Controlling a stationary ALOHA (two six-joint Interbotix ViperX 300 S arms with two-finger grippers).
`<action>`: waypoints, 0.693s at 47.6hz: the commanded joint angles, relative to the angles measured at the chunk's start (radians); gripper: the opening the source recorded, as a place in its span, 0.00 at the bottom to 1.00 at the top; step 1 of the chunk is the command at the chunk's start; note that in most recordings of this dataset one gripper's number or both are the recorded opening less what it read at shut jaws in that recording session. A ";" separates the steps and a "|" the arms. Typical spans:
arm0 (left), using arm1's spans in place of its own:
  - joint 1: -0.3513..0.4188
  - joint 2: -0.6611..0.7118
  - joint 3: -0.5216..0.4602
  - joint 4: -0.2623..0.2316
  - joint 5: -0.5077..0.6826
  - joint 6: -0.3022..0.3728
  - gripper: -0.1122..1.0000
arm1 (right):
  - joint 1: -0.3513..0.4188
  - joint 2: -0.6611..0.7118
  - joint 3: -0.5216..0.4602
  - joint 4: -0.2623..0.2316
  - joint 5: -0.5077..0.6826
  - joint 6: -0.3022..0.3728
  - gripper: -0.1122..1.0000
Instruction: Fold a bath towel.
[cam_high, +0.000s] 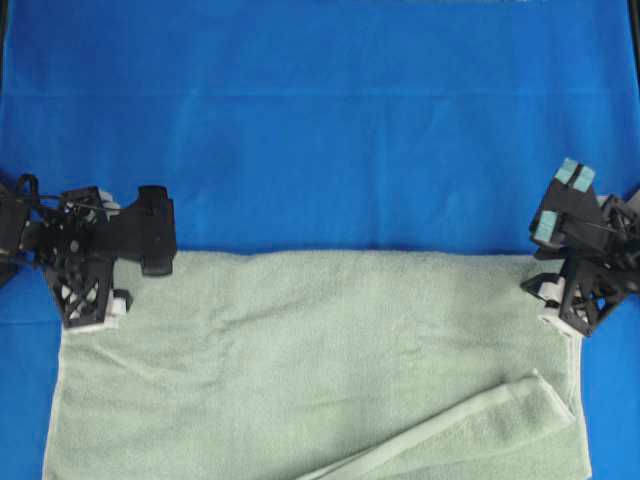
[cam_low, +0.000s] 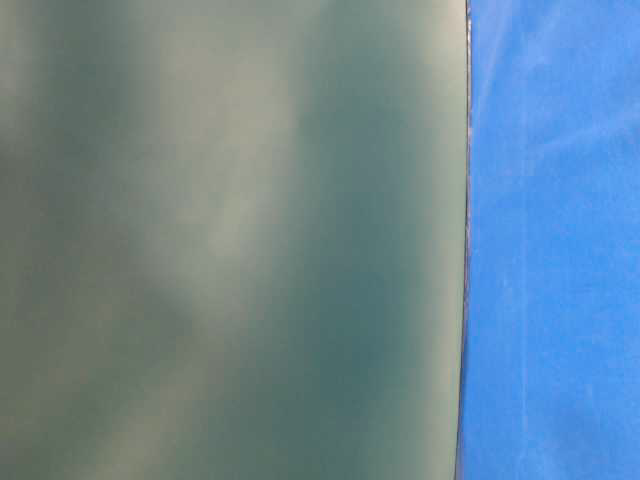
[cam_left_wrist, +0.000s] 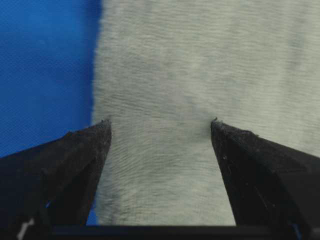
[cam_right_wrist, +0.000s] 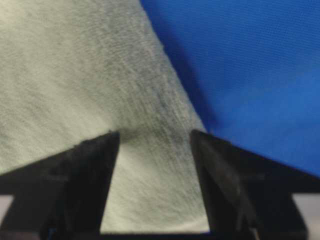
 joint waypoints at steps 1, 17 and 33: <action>0.035 0.023 0.026 0.006 -0.075 0.005 0.80 | -0.031 0.040 0.017 -0.003 -0.052 -0.005 0.65; 0.066 0.069 0.064 0.006 -0.175 0.018 0.74 | -0.072 0.114 0.038 -0.031 -0.110 -0.005 0.65; 0.066 0.069 0.072 -0.002 -0.146 0.021 0.22 | -0.074 0.114 0.043 -0.025 -0.107 -0.002 0.24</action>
